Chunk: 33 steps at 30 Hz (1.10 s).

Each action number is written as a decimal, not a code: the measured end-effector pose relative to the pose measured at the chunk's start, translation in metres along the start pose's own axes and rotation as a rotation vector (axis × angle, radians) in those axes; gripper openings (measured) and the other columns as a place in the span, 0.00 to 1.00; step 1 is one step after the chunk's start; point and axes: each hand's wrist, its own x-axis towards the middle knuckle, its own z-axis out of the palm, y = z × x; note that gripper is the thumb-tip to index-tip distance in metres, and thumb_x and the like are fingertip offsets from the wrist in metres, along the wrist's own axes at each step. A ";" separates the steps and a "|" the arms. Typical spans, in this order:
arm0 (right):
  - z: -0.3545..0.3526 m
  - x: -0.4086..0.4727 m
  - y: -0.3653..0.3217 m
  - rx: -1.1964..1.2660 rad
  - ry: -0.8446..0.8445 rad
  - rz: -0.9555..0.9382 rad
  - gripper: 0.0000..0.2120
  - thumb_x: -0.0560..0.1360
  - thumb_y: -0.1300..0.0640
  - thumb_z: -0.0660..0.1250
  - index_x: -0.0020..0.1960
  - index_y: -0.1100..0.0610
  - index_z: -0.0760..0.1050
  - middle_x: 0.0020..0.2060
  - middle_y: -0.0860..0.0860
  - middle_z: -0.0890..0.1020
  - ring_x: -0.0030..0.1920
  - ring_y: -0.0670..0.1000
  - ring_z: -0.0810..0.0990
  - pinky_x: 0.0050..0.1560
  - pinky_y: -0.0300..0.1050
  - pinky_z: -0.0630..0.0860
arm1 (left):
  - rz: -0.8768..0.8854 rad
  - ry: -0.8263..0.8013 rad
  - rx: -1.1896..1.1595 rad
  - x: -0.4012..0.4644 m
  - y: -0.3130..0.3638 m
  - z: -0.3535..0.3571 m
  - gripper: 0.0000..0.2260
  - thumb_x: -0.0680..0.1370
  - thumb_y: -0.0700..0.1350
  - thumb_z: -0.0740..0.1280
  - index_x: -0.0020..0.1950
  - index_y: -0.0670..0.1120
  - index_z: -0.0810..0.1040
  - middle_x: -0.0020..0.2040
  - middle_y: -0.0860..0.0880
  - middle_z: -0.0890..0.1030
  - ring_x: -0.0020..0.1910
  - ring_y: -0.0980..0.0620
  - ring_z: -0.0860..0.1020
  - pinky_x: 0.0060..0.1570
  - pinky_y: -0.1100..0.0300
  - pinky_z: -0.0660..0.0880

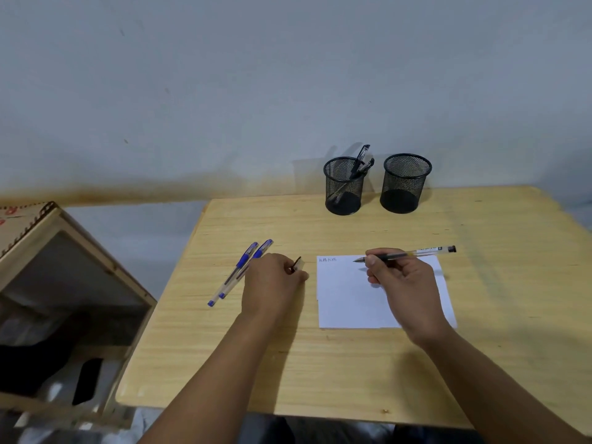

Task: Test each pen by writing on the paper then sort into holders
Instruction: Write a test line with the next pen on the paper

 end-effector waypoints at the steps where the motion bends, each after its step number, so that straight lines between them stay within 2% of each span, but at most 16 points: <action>1: 0.000 0.000 0.001 -0.003 0.003 0.002 0.04 0.76 0.56 0.71 0.45 0.49 0.83 0.38 0.45 0.86 0.38 0.45 0.83 0.47 0.40 0.81 | -0.002 -0.005 0.003 0.000 -0.001 0.000 0.12 0.71 0.49 0.75 0.32 0.46 0.78 0.28 0.50 0.77 0.28 0.53 0.71 0.28 0.61 0.64; 3: 0.000 0.001 0.003 0.006 0.012 0.008 0.03 0.76 0.56 0.70 0.46 0.49 0.83 0.37 0.45 0.86 0.39 0.45 0.84 0.46 0.39 0.80 | -0.004 -0.001 0.008 -0.002 -0.003 0.000 0.15 0.72 0.49 0.75 0.30 0.46 0.74 0.27 0.51 0.74 0.27 0.55 0.67 0.28 0.62 0.61; 4: 0.000 0.001 0.004 0.012 0.019 0.010 0.03 0.77 0.56 0.70 0.47 0.50 0.83 0.37 0.44 0.86 0.39 0.45 0.84 0.45 0.37 0.80 | 0.006 0.010 0.010 -0.004 -0.004 0.000 0.15 0.72 0.49 0.74 0.31 0.46 0.74 0.29 0.51 0.76 0.28 0.55 0.69 0.29 0.61 0.62; 5: 0.001 0.002 0.004 0.016 0.028 0.009 0.03 0.77 0.57 0.70 0.48 0.50 0.82 0.37 0.44 0.86 0.39 0.44 0.84 0.45 0.36 0.80 | 0.026 0.028 0.016 -0.006 -0.005 0.000 0.12 0.73 0.49 0.73 0.34 0.45 0.76 0.33 0.51 0.80 0.30 0.54 0.72 0.30 0.61 0.66; 7: 0.001 0.003 0.006 0.024 0.047 0.008 0.03 0.77 0.57 0.70 0.48 0.51 0.82 0.37 0.44 0.86 0.39 0.44 0.83 0.45 0.36 0.80 | 0.108 0.089 0.062 -0.013 -0.006 0.002 0.06 0.75 0.48 0.71 0.46 0.46 0.82 0.45 0.52 0.83 0.42 0.53 0.78 0.40 0.59 0.73; 9: 0.002 0.005 0.008 0.023 0.059 0.008 0.03 0.77 0.58 0.70 0.49 0.52 0.82 0.37 0.45 0.86 0.40 0.44 0.84 0.47 0.37 0.80 | 0.232 0.142 0.118 -0.022 -0.007 0.008 0.12 0.76 0.48 0.69 0.58 0.48 0.82 0.53 0.53 0.82 0.53 0.51 0.78 0.50 0.59 0.73; 10: 0.002 0.005 0.008 0.019 0.060 0.003 0.03 0.77 0.58 0.70 0.50 0.52 0.82 0.38 0.45 0.86 0.40 0.44 0.84 0.48 0.39 0.80 | 0.289 0.151 0.130 -0.026 -0.006 0.011 0.14 0.76 0.48 0.68 0.61 0.49 0.81 0.56 0.53 0.81 0.56 0.51 0.76 0.53 0.59 0.72; 13: 0.002 0.008 0.009 -0.007 0.057 -0.021 0.04 0.77 0.59 0.70 0.49 0.51 0.82 0.41 0.48 0.86 0.42 0.45 0.84 0.51 0.42 0.81 | 0.452 0.092 0.208 -0.032 -0.007 0.020 0.18 0.75 0.54 0.67 0.63 0.51 0.79 0.60 0.56 0.80 0.60 0.52 0.73 0.58 0.57 0.71; 17: 0.006 0.015 0.010 -0.056 0.051 -0.047 0.06 0.77 0.58 0.70 0.47 0.47 0.81 0.44 0.47 0.86 0.46 0.46 0.85 0.54 0.45 0.81 | 0.478 -0.024 0.332 -0.028 -0.010 0.026 0.26 0.76 0.63 0.63 0.71 0.53 0.72 0.73 0.58 0.71 0.68 0.51 0.64 0.64 0.52 0.66; 21: 0.013 0.025 0.014 -0.150 0.026 -0.053 0.06 0.76 0.57 0.71 0.47 0.45 0.81 0.45 0.45 0.86 0.47 0.42 0.84 0.55 0.43 0.80 | 0.496 -0.070 0.399 -0.024 -0.012 0.031 0.26 0.77 0.64 0.59 0.72 0.54 0.70 0.77 0.57 0.65 0.69 0.51 0.61 0.60 0.53 0.61; 23: 0.017 0.029 0.016 -0.189 0.008 -0.049 0.05 0.76 0.57 0.71 0.48 0.47 0.81 0.44 0.45 0.86 0.46 0.40 0.84 0.55 0.42 0.80 | 0.488 -0.078 0.421 -0.024 -0.014 0.033 0.25 0.78 0.64 0.57 0.71 0.55 0.70 0.77 0.57 0.65 0.68 0.51 0.62 0.60 0.52 0.61; 28: 0.022 0.039 0.025 -0.292 0.019 -0.049 0.05 0.76 0.57 0.71 0.50 0.50 0.79 0.43 0.46 0.85 0.45 0.44 0.84 0.53 0.45 0.81 | 0.479 -0.081 0.403 -0.026 -0.015 0.034 0.25 0.78 0.64 0.57 0.71 0.55 0.71 0.76 0.58 0.65 0.67 0.51 0.63 0.61 0.52 0.61; 33: 0.023 0.048 0.025 -0.388 0.035 -0.113 0.03 0.75 0.58 0.72 0.47 0.53 0.79 0.39 0.46 0.84 0.42 0.43 0.83 0.49 0.40 0.81 | 0.478 -0.086 0.406 -0.023 -0.015 0.034 0.26 0.77 0.65 0.57 0.71 0.55 0.71 0.76 0.58 0.66 0.65 0.52 0.62 0.61 0.52 0.62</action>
